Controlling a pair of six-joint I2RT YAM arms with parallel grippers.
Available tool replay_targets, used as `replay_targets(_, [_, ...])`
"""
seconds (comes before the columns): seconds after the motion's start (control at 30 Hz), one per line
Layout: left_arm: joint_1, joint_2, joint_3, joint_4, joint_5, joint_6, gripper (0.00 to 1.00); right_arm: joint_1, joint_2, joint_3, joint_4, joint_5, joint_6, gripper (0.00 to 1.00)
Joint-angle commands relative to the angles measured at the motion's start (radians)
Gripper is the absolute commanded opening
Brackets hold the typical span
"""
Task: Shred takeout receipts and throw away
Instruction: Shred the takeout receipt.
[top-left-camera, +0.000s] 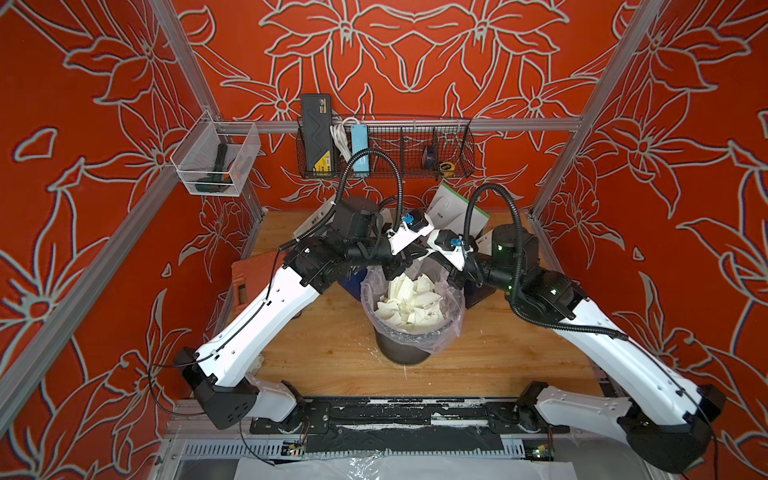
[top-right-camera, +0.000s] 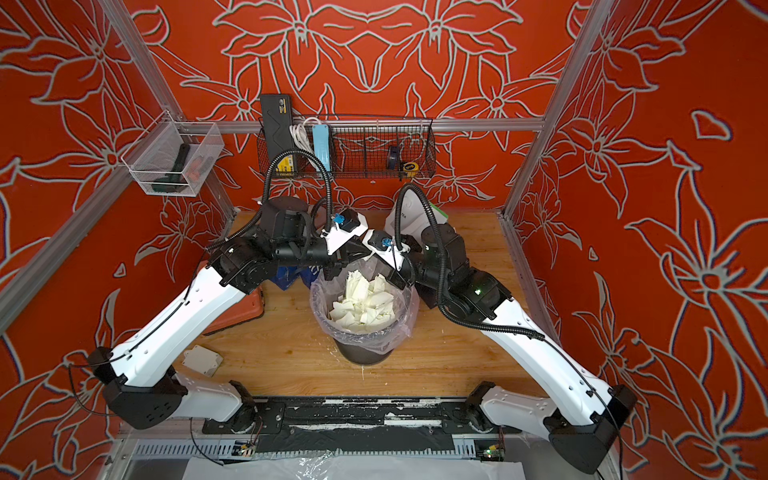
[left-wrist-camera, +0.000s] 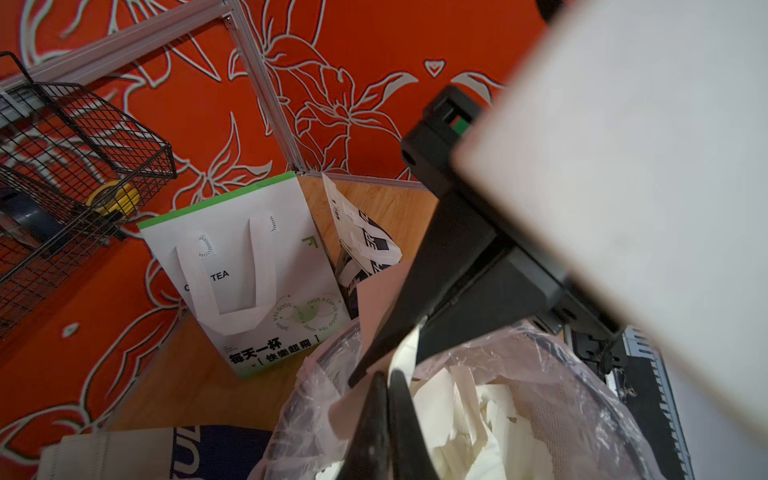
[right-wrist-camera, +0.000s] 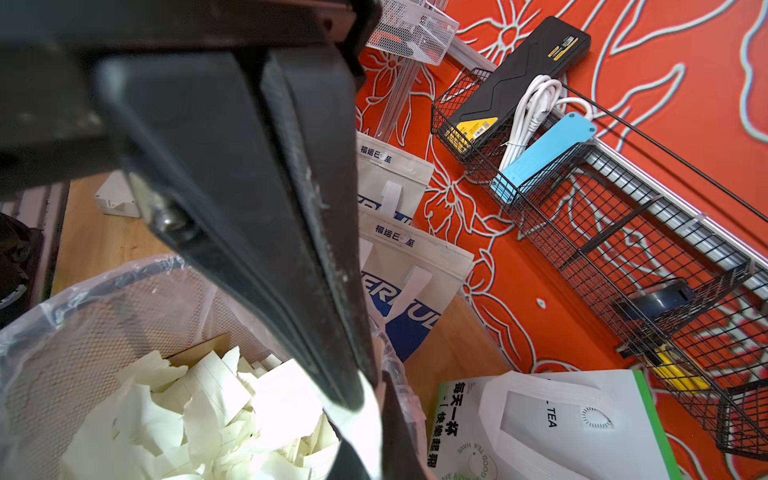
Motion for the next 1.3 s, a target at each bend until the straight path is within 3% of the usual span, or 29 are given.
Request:
replay_targets(0.0, [-0.012, -0.015, -0.029, -0.02, -0.143, 0.007, 0.0, -0.006, -0.032, 0.009, 0.075, 0.038, 0.017, 0.0])
replay_targets(0.07, [-0.012, -0.032, -0.036, -0.029, -0.064, 0.017, 0.0, -0.006, -0.029, 0.023, 0.053, 0.062, 0.019, 0.0])
replay_targets(0.2, [-0.011, -0.128, -0.107, 0.057, 0.203, 0.01, 0.0, -0.008, -0.018, 0.034, 0.007, 0.133, 0.01, 0.0])
replay_targets(0.37, [0.003, -0.106, -0.08, 0.033, 0.292, -0.006, 0.0, -0.009, -0.036, 0.018, 0.015, 0.094, 0.046, 0.0])
replay_targets(0.43, [0.003, -0.101, -0.082, 0.048, 0.233, -0.047, 0.0, -0.025, -0.031, 0.029, -0.015, 0.105, 0.054, 0.0])
replay_targets(0.5, [0.011, -0.107, -0.112, 0.067, 0.01, -0.077, 0.0, -0.064, -0.061, -0.002, 0.022, 0.057, 0.096, 0.0])
replay_targets(0.53, [0.032, -0.11, -0.123, 0.063, -0.007, -0.081, 0.0, -0.086, -0.072, -0.01, 0.034, 0.039, 0.122, 0.0])
replay_targets(0.7, [0.054, -0.116, -0.139, 0.095, -0.03, -0.123, 0.0, -0.115, -0.098, -0.016, 0.036, -0.102, 0.135, 0.0])
replay_targets(0.8, [0.055, -0.128, -0.129, 0.102, 0.051, -0.119, 0.0, -0.116, -0.092, 0.0, -0.021, -0.09, 0.112, 0.0])
replay_targets(0.87, [0.058, -0.126, -0.115, 0.088, 0.033, -0.129, 0.0, -0.122, -0.11, -0.032, 0.011, -0.07, 0.128, 0.0])
replay_targets(1.0, [0.084, -0.139, -0.154, 0.095, -0.232, -0.218, 0.0, -0.16, -0.153, -0.066, 0.069, -0.104, 0.191, 0.0])
replay_targets(1.1, [0.159, -0.177, -0.202, 0.099, -0.351, -0.291, 0.0, -0.195, -0.174, -0.07, 0.075, -0.153, 0.233, 0.0])
replay_targets(1.17, [0.185, -0.211, -0.231, 0.107, -0.324, -0.29, 0.0, -0.202, -0.183, -0.071, 0.068, -0.168, 0.247, 0.0])
replay_targets(1.27, [0.186, -0.227, -0.249, 0.118, -0.052, -0.261, 0.0, -0.213, -0.191, -0.09, 0.108, -0.224, 0.321, 0.0])
